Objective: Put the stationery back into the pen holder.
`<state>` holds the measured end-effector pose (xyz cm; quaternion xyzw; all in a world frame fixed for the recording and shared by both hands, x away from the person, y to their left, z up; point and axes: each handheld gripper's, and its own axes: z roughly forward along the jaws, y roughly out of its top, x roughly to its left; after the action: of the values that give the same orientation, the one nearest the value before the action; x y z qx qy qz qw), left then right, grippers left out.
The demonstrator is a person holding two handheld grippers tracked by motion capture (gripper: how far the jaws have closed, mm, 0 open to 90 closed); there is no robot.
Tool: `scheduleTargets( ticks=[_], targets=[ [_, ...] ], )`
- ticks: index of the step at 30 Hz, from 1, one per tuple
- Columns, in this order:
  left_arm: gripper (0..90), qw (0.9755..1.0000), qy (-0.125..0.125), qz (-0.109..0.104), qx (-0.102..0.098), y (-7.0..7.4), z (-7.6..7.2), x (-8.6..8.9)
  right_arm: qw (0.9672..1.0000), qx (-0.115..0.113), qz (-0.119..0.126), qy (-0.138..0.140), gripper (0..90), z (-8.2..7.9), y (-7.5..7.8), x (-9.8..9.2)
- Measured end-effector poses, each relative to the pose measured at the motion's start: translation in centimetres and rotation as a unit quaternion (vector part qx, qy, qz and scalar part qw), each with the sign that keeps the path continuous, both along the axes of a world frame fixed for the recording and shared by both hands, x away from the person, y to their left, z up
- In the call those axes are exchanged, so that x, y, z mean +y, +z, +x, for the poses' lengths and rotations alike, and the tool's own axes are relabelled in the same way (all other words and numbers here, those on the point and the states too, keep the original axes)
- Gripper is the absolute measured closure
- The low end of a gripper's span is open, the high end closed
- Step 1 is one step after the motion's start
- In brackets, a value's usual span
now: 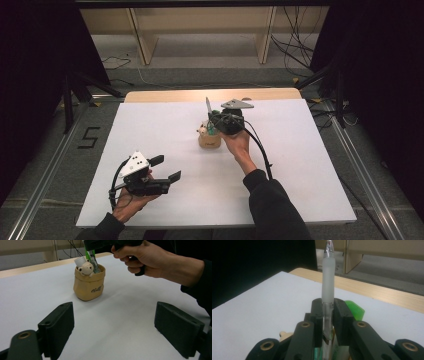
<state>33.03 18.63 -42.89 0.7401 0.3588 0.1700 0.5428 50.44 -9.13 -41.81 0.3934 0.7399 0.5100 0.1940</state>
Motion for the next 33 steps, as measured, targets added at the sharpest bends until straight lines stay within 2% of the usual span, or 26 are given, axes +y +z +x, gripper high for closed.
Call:
scheduleTargets(
  ticks=[11, 20, 33],
  targets=[
    [15.8, 1.0, 0.001, 0.001, 0.0, 0.0, 0.0, -0.01, 0.9997, -0.012, -0.018, 0.01, 79.6, -0.44, 0.35, 0.02],
    [15.8, 1.0, 0.001, -0.001, 0.0, 0.0, 0.02, 0.0, 0.9999, -0.008, -0.012, 0.0, 79.7, 0.14, 0.02, -0.06],
    [15.7, 1.0, 0.001, -0.001, -0.001, 0.02, -0.01, -0.01, 0.9994, -0.005, -0.034, 0.008, 79.2, -0.36, -0.59, 0.06]
  ],
)
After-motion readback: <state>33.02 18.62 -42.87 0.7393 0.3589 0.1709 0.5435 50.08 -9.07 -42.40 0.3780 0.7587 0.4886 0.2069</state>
